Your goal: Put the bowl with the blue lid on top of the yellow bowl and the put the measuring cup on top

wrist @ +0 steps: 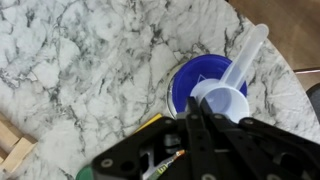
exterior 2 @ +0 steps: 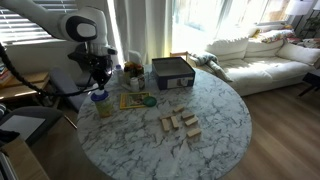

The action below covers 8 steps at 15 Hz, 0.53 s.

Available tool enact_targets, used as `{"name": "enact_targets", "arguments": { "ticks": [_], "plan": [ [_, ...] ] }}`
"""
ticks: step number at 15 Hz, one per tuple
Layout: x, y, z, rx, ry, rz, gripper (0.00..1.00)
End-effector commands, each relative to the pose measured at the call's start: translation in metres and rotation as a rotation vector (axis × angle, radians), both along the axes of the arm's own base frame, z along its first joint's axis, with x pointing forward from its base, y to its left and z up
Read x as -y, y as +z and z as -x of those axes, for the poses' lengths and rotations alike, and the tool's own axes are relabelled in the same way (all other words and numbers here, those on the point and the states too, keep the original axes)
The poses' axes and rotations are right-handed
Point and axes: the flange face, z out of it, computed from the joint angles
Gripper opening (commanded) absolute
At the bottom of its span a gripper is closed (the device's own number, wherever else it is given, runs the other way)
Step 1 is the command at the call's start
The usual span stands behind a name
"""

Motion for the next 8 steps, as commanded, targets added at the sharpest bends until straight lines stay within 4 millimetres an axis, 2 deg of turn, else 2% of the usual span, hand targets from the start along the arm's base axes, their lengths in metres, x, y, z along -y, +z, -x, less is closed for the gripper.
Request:
{"name": "enact_targets", "arguments": {
  "ticks": [1, 8],
  "plan": [
    [0.0032, -0.0008, 0.0099, 0.012, 0.025, 0.006, 0.01],
    [0.0045, -0.0049, 0.0079, 0.042, 0.008, 0.017, 0.01]
  ]
}}
